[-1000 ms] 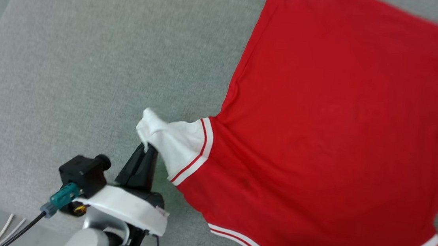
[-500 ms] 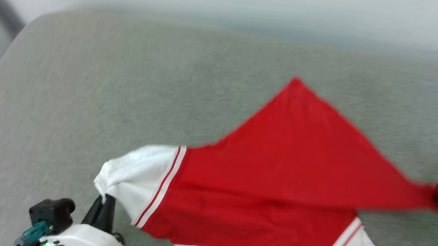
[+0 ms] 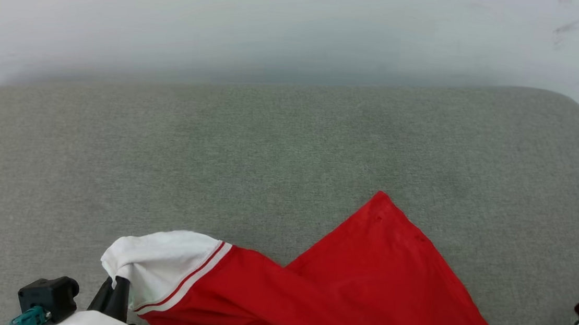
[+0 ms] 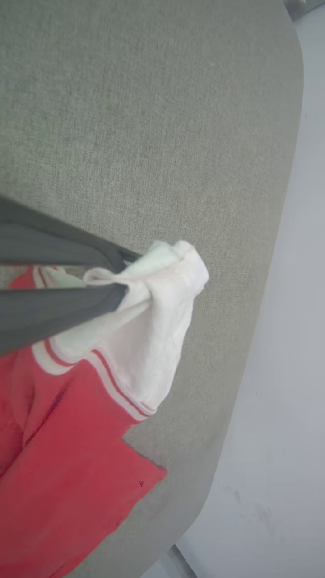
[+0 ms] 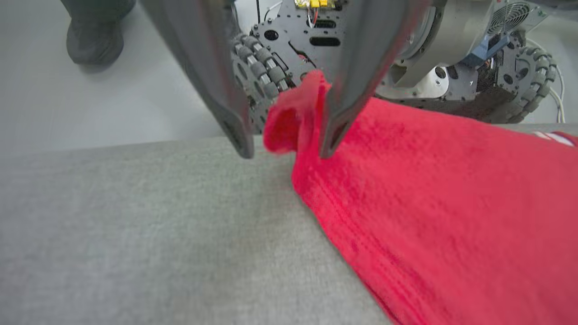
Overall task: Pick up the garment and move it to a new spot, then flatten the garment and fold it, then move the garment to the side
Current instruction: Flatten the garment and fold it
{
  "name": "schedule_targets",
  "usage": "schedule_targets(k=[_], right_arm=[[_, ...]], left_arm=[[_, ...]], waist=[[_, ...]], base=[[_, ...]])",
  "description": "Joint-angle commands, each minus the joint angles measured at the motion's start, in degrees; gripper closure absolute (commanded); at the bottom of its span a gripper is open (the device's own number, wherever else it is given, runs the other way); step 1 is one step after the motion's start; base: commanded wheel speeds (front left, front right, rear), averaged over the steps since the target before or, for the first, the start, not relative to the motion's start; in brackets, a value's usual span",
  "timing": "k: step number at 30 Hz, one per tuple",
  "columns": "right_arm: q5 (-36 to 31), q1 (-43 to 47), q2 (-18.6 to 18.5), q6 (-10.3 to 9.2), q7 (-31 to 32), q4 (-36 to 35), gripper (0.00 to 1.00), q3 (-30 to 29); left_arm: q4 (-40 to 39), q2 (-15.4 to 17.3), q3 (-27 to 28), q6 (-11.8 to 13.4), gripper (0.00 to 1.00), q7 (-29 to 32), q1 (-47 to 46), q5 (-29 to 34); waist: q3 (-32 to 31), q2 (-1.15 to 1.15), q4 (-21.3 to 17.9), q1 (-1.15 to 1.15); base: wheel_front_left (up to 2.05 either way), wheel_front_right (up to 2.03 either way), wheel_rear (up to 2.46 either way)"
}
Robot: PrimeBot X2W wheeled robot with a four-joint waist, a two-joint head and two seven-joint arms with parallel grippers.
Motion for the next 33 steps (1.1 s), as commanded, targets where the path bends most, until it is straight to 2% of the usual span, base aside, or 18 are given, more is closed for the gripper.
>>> schedule_targets(k=[1,6,11,13,15,17,20,24,28,33], right_arm=[[-0.17,0.12,0.41,-0.04,-1.43,-0.70,0.00,-0.27],[-1.59,-2.61,1.94,-0.02,-17.06,-3.70,0.00,-1.01],[-1.26,-8.41,3.21,-0.04,-37.45,-3.56,0.00,0.20],[-0.94,-10.25,3.22,-0.03,-42.12,-2.10,0.00,1.70],[-0.11,-13.30,2.48,-0.03,-44.01,-0.41,0.00,3.31],[0.86,-16.47,1.85,-0.03,-43.87,1.37,0.00,5.21],[1.93,-21.51,0.58,-0.03,-39.87,3.56,0.00,9.01],[4.42,-28.00,-1.51,-0.03,-29.05,5.71,0.00,14.50],[6.28,-32.65,-2.46,-0.03,-18.55,7.77,0.00,17.28],[7.67,-35.77,-1.45,-0.03,-11.50,9.95,0.00,21.16]], left_arm=[[-0.15,0.24,0.04,0.03,1.00,0.18,0.23,0.02],[-0.41,0.43,-0.15,0.45,1.00,0.65,-0.49,0.18],[-1.06,0.26,-0.95,-0.05,1.00,1.05,-2.30,0.55],[-1.29,0.10,-1.25,-0.46,1.00,0.99,-3.63,0.90],[-1.59,-0.23,-1.60,-0.70,1.00,0.82,-5.54,1.19],[-1.64,-0.55,-1.99,-1.02,1.00,0.75,-7.17,1.46],[-1.59,-1.08,-2.76,-1.75,1.00,0.50,-10.00,1.97],[-1.18,-1.74,-3.75,-2.72,1.00,0.18,-13.01,2.58],[-0.57,-2.67,-4.75,-3.66,1.00,-0.32,-15.31,2.88],[0.60,-3.44,-5.54,-4.71,1.00,-0.96,-17.58,2.94]], waist=[[0.31,0.00,-0.33,0.01],[1.09,0.00,-0.63,0.01],[3.09,0.00,0.34,0.01],[4.32,0.00,1.18,0.01],[6.13,0.00,2.12,0.01],[7.91,0.00,3.01,0.01],[10.75,0.00,4.44,0.01],[14.12,0.00,6.28,0.01],[16.88,0.00,8.02,0.01],[19.36,0.00,9.53,0.01]], base=[[0.00,0.00,0.00],[0.00,0.00,0.00],[0.00,0.00,0.00],[0.00,0.00,0.00],[0.00,0.00,0.00],[0.00,0.00,0.00],[0.00,0.00,0.00],[0.00,0.00,0.00],[0.00,0.00,0.00],[0.00,0.00,0.00]])
